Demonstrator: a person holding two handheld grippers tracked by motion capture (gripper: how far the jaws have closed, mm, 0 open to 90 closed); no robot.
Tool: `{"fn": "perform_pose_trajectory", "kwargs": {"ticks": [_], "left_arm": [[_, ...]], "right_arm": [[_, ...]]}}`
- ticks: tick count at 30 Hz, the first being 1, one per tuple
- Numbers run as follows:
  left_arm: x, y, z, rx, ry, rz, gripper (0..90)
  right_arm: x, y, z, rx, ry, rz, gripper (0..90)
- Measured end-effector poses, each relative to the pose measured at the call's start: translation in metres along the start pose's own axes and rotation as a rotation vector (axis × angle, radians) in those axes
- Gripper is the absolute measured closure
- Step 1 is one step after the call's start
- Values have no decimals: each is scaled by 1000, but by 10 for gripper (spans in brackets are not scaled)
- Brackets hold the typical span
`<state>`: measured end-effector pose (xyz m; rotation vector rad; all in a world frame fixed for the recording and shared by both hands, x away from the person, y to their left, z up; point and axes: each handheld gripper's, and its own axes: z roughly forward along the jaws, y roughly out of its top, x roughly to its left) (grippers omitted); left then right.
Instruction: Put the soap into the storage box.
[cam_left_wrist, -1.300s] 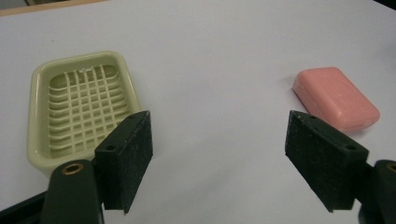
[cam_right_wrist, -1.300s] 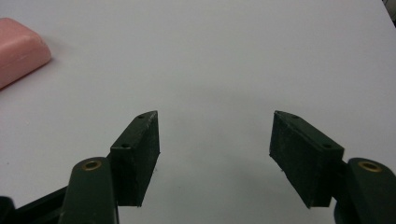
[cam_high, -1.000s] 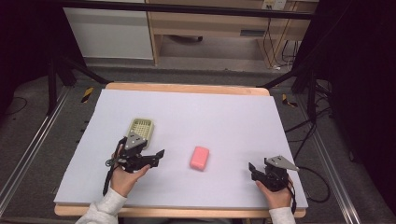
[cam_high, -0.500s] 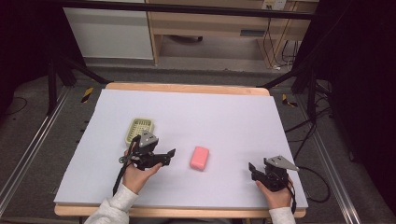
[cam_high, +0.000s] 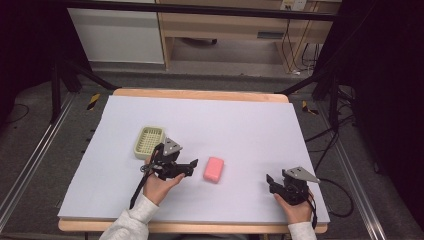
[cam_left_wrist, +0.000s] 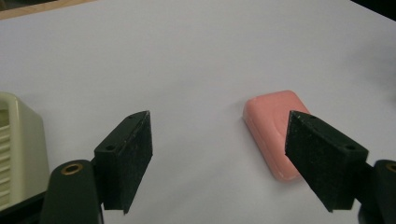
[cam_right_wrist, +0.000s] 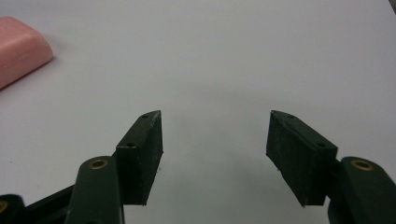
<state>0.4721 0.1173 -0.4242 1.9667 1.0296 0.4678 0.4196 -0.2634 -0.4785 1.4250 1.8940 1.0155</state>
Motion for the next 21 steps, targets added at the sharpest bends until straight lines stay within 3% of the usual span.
{"fn": "perform_pose_trajectory", "kwargs": {"ticks": [21], "left_arm": [[-21, 9, 27, 26, -33, 2, 229]], "right_arm": [[0, 0, 1, 9, 6, -1, 372]]}}
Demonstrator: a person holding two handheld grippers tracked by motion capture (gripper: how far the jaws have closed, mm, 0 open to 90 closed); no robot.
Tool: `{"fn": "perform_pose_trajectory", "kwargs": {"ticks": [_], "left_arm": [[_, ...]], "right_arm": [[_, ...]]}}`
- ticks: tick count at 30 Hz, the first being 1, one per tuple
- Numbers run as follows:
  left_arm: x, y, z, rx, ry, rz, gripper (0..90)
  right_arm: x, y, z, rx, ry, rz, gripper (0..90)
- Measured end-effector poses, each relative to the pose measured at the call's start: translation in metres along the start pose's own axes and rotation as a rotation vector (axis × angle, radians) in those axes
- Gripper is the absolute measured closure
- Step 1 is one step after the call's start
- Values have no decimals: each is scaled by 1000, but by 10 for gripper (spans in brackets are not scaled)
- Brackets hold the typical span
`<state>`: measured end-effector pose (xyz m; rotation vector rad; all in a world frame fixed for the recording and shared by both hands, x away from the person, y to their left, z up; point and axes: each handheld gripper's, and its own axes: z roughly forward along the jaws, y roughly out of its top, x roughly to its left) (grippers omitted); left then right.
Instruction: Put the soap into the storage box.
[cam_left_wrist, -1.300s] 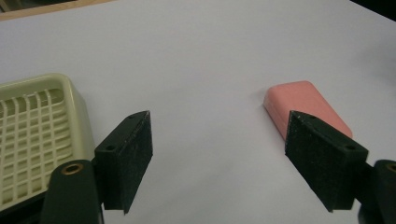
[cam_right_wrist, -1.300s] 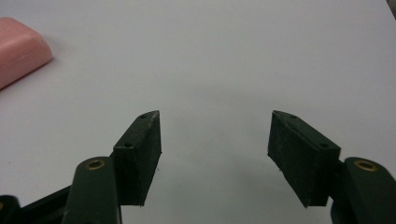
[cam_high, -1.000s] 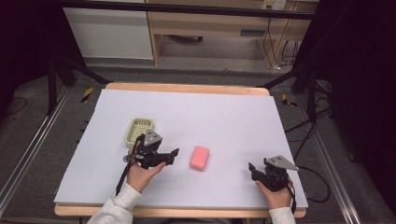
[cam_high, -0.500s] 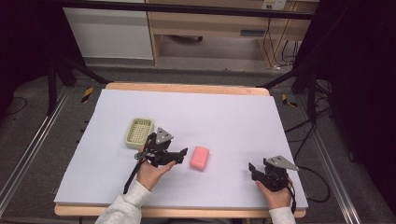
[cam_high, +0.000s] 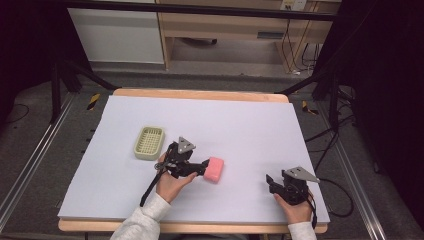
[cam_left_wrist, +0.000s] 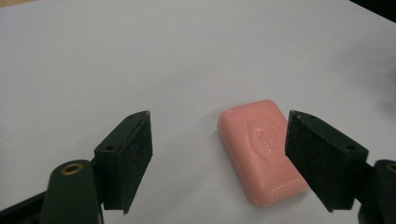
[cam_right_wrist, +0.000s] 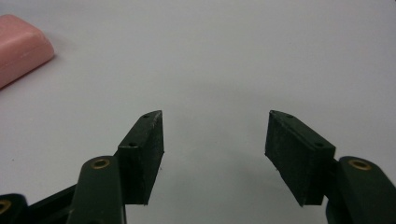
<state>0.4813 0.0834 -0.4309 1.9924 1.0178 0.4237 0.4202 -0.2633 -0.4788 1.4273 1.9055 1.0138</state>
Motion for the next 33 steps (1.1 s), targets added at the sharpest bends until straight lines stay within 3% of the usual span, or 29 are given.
{"fn": "perform_pose_trajectory", "kwargs": {"ticks": [10, 33], "left_arm": [[-10, 1, 10, 7, -19, 1, 229], [-30, -4, 36, 84, -34, 34, 194]], "right_arm": [[0, 0, 0, 2, 1, 3, 374], [0, 0, 1, 4, 3, -1, 375]]}}
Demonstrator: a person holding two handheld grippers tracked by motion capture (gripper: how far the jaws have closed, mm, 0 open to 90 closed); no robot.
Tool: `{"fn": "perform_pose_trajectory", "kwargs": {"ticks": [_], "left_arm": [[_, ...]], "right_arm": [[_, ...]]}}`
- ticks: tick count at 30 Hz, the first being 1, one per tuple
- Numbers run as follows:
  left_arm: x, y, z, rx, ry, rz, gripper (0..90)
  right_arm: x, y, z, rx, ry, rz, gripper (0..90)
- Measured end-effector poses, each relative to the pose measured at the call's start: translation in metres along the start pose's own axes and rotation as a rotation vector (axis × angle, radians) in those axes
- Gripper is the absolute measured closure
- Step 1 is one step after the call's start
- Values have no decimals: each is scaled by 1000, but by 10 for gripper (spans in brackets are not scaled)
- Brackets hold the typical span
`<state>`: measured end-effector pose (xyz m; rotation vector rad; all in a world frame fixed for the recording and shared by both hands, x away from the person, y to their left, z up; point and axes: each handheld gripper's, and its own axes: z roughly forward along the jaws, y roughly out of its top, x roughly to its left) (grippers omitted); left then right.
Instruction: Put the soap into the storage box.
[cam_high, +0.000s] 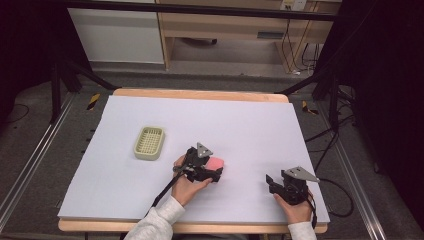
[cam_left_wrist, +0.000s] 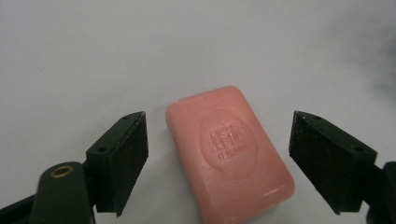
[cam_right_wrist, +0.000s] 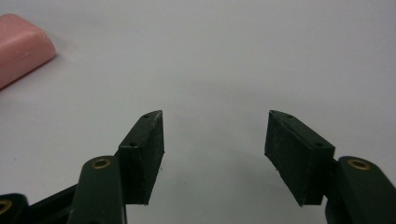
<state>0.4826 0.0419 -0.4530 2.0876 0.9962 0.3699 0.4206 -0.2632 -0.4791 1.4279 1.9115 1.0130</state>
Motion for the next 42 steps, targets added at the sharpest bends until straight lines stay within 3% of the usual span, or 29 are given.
{"fn": "perform_pose_trajectory", "kwargs": {"ticks": [26, 42], "left_arm": [[-8, -6, 25, 87, 18, -6, 221], [-6, -6, 23, 110, -5, -50, 357]], "right_arm": [[0, 0, 0, 6, 6, 4, 374], [0, 0, 1, 10, 5, 3, 374]]}}
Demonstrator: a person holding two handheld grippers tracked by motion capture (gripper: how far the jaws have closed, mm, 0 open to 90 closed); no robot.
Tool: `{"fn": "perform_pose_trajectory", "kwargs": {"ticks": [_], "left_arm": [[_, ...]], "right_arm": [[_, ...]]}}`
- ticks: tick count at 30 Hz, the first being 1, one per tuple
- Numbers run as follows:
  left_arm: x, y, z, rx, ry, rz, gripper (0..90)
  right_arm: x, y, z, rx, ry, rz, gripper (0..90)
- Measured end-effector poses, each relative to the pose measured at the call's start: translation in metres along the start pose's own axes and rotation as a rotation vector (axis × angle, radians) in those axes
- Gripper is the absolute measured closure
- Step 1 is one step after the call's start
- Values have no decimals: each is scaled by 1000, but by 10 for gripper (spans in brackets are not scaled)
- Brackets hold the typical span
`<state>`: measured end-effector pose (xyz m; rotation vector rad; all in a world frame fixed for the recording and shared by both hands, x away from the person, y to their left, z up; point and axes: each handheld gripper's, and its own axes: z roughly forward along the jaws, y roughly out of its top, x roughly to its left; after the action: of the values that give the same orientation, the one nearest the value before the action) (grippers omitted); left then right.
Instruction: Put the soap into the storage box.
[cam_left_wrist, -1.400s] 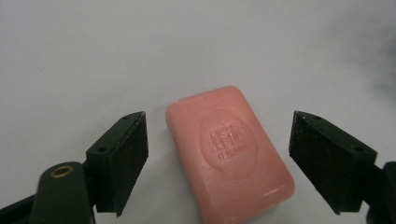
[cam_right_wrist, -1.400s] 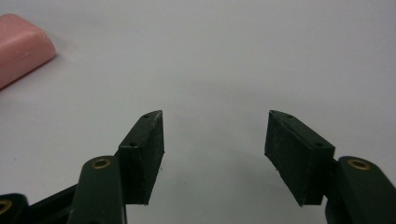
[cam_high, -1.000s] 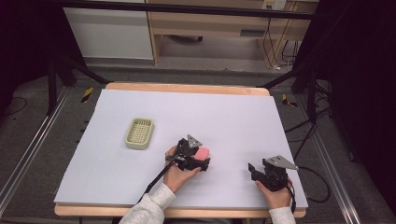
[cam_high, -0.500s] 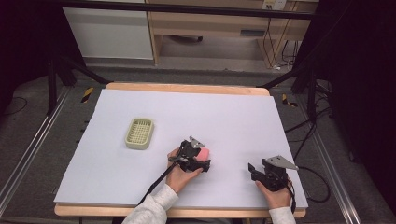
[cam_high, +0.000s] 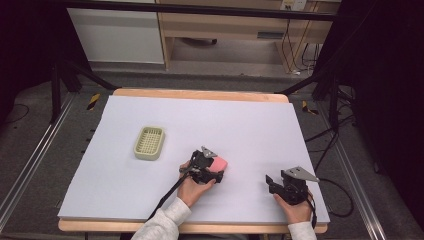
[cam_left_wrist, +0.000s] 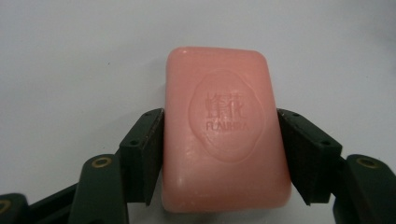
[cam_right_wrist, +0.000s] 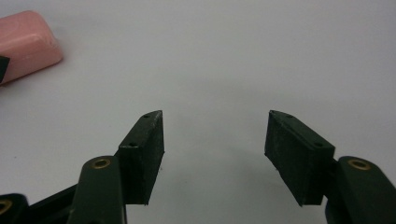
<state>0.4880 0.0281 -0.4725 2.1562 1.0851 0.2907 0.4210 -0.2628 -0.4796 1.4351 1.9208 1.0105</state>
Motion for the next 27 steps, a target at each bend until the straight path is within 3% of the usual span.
{"fn": "perform_pose_trajectory", "kwargs": {"ticks": [11, 17, 21, 23, 27], "left_arm": [[2, 1, -5, 10, 7, 38, 370], [13, -2, -18, 30, 3, 76, 371], [24, -11, -24, 40, -2, 83, 371], [26, -14, -25, 28, -8, 73, 370], [24, -15, -26, 30, 1, 100, 369]], "right_arm": [[0, 0, -1, -4, 2, 0, 376], [0, 0, -1, -6, -2, -2, 376], [0, 0, -1, -6, -3, -2, 376], [0, 0, -1, -2, 0, 2, 375], [0, 0, -1, -2, 0, 1, 374]]}}
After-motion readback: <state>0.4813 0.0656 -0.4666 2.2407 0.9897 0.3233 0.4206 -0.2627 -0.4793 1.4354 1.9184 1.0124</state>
